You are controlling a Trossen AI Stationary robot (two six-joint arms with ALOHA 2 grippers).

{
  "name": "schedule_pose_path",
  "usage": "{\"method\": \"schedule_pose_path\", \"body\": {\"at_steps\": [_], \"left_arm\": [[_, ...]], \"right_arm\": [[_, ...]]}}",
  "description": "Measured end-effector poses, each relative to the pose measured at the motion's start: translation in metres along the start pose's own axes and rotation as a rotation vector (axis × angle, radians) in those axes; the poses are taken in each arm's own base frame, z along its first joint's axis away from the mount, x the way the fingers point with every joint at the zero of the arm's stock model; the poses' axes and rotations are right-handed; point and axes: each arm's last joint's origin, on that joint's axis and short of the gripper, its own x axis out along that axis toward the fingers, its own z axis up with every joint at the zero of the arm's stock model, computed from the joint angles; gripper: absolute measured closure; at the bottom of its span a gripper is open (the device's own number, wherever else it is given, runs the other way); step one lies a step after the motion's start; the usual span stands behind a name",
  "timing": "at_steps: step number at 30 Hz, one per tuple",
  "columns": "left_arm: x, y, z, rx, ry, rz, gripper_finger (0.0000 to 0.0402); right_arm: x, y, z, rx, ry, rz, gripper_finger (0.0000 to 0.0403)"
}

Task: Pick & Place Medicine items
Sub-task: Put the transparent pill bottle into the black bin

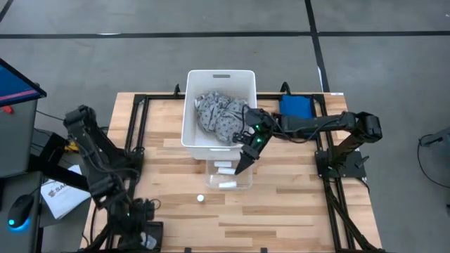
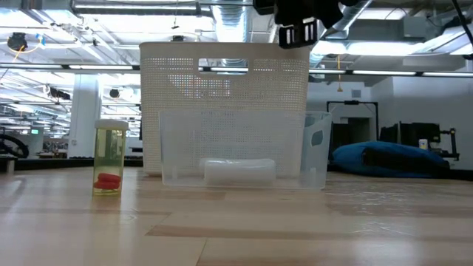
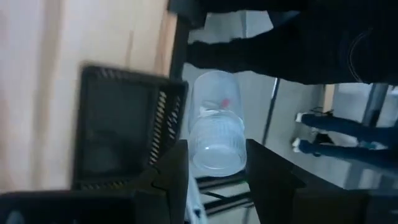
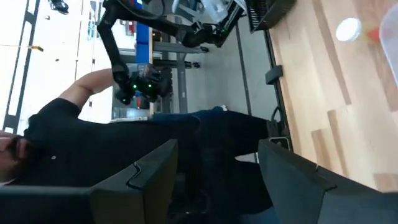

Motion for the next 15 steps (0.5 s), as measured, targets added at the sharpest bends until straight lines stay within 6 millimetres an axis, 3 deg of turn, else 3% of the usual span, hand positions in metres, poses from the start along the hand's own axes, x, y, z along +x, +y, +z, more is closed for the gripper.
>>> {"method": "schedule_pose_path", "body": {"at_steps": [5, 15], "left_arm": [[0.017, -0.002, -0.007, -0.198, 0.056, 0.031, 0.0275], [0.033, 0.001, -0.009, -0.556, 0.129, 0.121, 0.0274]], "right_arm": [[-0.008, -0.003, -0.002, 0.000, 0.002, -0.029, 0.0183], [-0.021, 0.001, -0.004, -0.029, -0.012, -0.049, 0.0183]]}}
